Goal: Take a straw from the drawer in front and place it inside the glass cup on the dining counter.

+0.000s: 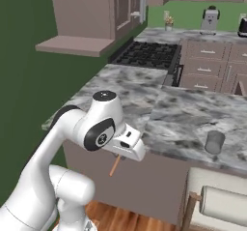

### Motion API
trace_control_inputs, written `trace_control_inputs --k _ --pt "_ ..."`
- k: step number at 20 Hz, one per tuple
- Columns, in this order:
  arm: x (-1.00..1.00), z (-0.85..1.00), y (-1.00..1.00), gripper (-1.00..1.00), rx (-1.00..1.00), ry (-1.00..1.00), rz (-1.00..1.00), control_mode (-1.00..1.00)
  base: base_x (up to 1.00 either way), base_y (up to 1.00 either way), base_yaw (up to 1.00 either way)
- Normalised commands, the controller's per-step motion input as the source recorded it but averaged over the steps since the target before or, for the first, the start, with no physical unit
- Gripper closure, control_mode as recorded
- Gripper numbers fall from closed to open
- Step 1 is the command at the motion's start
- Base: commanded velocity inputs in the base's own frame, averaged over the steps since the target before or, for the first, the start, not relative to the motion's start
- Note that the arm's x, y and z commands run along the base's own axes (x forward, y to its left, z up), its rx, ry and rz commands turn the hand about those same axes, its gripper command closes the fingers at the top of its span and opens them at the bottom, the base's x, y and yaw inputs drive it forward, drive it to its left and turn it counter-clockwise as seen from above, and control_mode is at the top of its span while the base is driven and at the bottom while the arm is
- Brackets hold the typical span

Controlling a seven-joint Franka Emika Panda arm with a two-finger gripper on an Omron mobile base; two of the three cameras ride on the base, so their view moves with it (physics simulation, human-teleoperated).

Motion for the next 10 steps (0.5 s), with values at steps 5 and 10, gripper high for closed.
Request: trace_control_inputs --k 5,10 --pt "0.00 0.00 0.00 1.00 0.00 0.00 0.00 1.00 0.57 0.00 0.00" --pt "0.00 0.00 0.00 1.00 0.00 0.00 0.00 1.00 0.56 -0.07 0.00"
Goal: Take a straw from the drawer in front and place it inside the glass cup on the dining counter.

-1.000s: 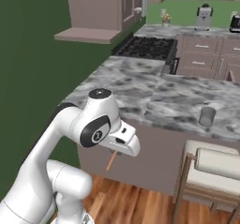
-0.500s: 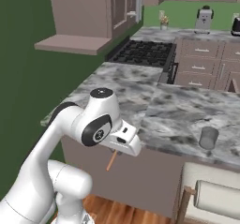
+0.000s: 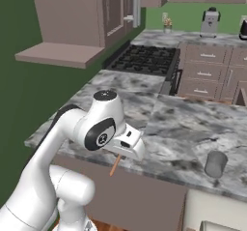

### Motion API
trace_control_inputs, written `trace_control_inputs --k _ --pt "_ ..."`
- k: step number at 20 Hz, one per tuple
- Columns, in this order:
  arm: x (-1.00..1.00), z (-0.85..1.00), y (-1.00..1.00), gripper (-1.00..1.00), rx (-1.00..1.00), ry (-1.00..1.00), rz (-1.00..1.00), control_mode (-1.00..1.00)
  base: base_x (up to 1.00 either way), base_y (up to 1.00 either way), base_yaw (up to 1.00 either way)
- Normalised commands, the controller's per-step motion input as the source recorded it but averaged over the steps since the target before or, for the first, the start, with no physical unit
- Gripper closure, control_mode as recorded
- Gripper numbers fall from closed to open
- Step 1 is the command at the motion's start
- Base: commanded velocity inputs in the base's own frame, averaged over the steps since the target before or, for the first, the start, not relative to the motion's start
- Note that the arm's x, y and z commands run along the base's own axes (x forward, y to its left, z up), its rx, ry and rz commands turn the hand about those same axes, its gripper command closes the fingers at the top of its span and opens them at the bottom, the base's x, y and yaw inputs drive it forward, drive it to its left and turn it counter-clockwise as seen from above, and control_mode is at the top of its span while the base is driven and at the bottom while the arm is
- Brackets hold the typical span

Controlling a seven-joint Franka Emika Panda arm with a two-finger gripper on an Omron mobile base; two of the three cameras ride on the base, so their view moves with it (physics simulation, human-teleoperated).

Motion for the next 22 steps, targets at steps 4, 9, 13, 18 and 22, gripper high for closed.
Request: trace_control_inputs --k 4,9,13,18,22 --pt "0.00 0.00 0.00 1.00 0.00 0.00 0.00 1.00 0.25 -0.13 0.00" --pt "0.00 0.00 0.00 1.00 0.00 0.00 0.00 1.00 0.04 -0.11 0.00" --pt "0.00 0.00 0.00 1.00 0.00 0.00 0.00 1.00 0.01 -0.25 0.00" --pt "0.00 0.17 -0.24 1.00 0.00 0.00 0.00 -1.00 0.00 -0.11 0.00" --pt "0.00 0.34 -0.56 1.00 0.00 -0.04 0.00 -1.00 0.00 0.00 0.00"
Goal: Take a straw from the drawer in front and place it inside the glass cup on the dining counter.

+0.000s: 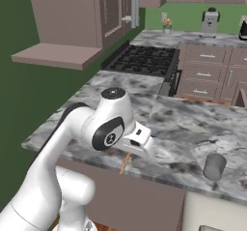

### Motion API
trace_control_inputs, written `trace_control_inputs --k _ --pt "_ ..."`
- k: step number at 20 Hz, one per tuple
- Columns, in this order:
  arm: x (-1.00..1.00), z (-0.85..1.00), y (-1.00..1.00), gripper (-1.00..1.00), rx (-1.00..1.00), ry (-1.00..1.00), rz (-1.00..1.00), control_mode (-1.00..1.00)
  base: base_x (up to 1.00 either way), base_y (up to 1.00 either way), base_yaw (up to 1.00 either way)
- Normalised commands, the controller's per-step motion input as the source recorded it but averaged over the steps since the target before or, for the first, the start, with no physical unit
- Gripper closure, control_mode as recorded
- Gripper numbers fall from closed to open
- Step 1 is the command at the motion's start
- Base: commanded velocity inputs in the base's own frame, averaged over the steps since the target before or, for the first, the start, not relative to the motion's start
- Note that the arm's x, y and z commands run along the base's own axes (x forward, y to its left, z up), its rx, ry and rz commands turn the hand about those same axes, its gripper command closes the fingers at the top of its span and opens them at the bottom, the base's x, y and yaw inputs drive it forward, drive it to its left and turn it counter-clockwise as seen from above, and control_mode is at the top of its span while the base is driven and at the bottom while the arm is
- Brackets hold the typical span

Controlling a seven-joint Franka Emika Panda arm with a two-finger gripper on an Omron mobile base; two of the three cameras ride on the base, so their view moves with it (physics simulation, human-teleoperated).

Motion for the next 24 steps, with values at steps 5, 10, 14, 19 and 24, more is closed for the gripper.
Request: trace_control_inputs --k 5,10,14,19,24 --pt "0.03 0.47 -0.74 1.00 0.00 -0.10 0.01 -1.00 0.00 0.00 0.00" --pt "0.24 0.37 -0.72 1.00 -0.03 -0.11 0.00 -1.00 0.00 0.00 0.00" --pt "0.50 0.16 -0.49 1.00 -0.21 -0.08 -0.08 -1.00 0.00 0.00 0.00" --pt "0.53 0.01 -0.24 1.00 -0.25 -0.05 -0.25 -1.00 0.00 0.00 0.00" --pt "0.42 0.00 -0.24 1.00 -0.14 -0.01 -0.33 -1.00 0.00 0.00 0.00"
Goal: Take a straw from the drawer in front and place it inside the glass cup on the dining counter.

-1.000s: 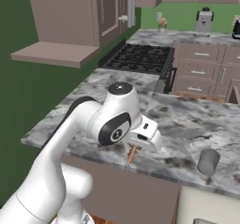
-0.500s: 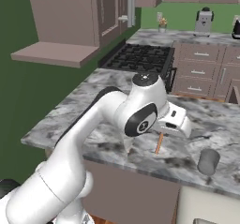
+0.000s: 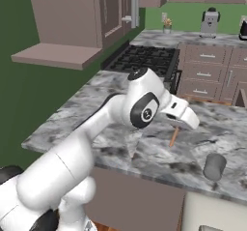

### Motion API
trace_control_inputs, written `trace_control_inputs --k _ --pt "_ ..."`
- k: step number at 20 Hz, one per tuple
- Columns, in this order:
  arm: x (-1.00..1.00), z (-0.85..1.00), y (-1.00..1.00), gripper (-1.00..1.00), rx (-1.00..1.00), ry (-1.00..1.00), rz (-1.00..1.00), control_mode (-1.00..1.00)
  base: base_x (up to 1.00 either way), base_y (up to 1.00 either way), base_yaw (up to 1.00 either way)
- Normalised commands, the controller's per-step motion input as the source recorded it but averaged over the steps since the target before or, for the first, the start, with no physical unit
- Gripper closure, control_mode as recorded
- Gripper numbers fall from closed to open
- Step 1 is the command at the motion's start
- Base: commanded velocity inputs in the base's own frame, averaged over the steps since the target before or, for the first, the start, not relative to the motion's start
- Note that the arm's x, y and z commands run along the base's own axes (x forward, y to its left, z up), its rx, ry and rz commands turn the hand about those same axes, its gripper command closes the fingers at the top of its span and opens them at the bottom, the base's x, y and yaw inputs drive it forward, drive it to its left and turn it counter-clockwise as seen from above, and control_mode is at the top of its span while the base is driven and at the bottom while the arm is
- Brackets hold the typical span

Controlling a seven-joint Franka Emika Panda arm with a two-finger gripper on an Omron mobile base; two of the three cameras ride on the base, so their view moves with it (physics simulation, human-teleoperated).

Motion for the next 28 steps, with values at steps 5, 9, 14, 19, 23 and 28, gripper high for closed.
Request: trace_control_inputs --k 5,9,14,19,23,28 --pt "0.67 0.02 -0.44 1.00 0.00 0.02 -0.30 -1.00 0.00 0.00 0.00" --pt "0.99 0.02 -0.41 1.00 0.00 0.07 -0.26 -1.00 0.00 0.00 0.00" --pt "0.91 0.00 -0.40 1.00 0.00 0.03 -0.21 -1.00 0.00 0.00 0.00" --pt "0.14 -0.09 -0.54 1.00 0.00 -0.04 -0.07 -1.00 0.00 0.00 0.00" --pt "-0.01 -0.29 -0.30 1.00 -0.08 -0.15 0.00 -1.00 0.00 0.00 0.00" --pt "0.00 -0.56 -0.10 1.00 -0.21 -0.16 0.02 -1.00 0.00 0.00 0.00"
